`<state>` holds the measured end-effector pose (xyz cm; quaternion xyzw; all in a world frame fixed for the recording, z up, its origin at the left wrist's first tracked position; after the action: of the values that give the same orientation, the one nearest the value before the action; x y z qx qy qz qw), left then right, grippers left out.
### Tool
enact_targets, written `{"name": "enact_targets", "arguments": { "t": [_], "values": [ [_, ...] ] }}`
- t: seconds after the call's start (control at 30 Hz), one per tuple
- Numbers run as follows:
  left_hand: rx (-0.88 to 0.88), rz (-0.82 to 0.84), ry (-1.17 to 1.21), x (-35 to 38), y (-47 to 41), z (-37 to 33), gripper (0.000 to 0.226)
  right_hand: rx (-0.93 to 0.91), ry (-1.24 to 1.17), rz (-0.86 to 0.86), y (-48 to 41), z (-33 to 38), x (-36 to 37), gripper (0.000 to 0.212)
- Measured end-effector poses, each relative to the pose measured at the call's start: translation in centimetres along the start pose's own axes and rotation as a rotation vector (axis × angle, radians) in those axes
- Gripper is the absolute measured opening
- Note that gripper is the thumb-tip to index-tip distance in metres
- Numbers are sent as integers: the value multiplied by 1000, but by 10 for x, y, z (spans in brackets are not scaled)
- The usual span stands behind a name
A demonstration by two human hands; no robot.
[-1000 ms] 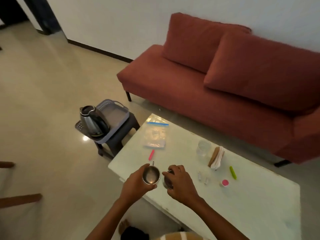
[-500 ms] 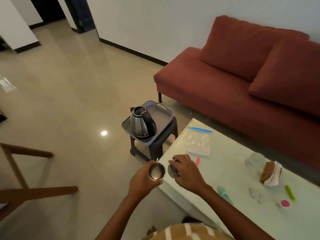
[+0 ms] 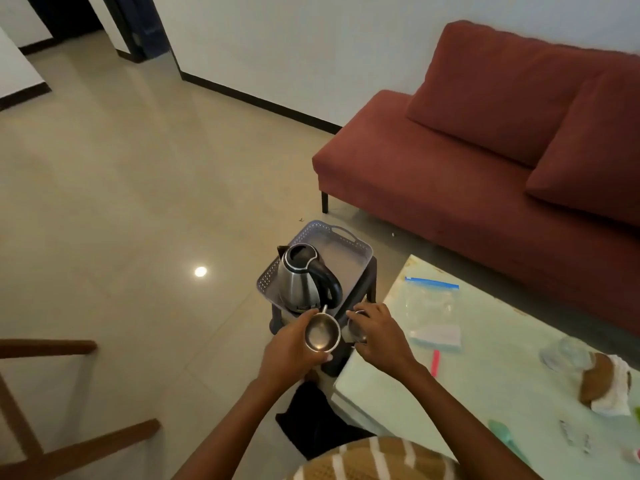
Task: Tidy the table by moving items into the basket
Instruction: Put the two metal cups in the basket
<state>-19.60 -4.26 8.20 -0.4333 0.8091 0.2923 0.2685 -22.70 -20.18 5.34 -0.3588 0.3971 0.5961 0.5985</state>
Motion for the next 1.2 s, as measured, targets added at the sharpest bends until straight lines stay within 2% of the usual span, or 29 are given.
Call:
{"name": "enact_targets", "arguments": {
  "t": [0.3, 0.43, 0.6, 0.73, 0.8, 0.83, 0.93, 1.03, 1.13, 1.2],
  "values": [
    [71, 158, -61, -57, -147, -10, 77, 323, -46, 12, -141, -69, 14, 52],
    [73, 197, -58, -67, -199, -7, 81, 358, -4, 96, -196, -90, 32, 50],
    [65, 195, -12, -76, -252, 1, 76, 255, 198, 249, -253, -108, 75, 39],
    [66, 179, 5, -78, -283, 11, 70, 100, 417, 352, -283, -120, 108, 41],
    [64, 183, -14, -78, -294, 19, 70, 13, 511, 462, -291, -121, 124, 43],
    [57, 189, -27, -78, -299, 23, 70, -44, 558, 539, -291, -122, 133, 43],
    [21, 194, -65, -76, -309, 35, 73, -244, 735, 609, -295, -129, 148, 46],
    [-11, 181, -88, -75, -315, 39, 75, -280, 817, 729, -295, -141, 155, 51],
    [-28, 180, -93, -71, -319, 40, 76, -410, 869, 589, -302, -142, 156, 47],
    [-35, 186, -96, -68, -321, 39, 77, -420, 902, 564, -306, -144, 153, 52]
  ]
}}
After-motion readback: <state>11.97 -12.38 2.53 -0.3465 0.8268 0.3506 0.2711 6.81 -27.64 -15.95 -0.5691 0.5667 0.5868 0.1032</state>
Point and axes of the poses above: each hand's wrist, its own y-axis away from the middle knuckle, its own x-axis out of the palm, z = x × y, the point moved 7 cm from there along -y, towards the middle knuckle, and after that the axes turned 1 degree about -x, right-handed, at the moved point
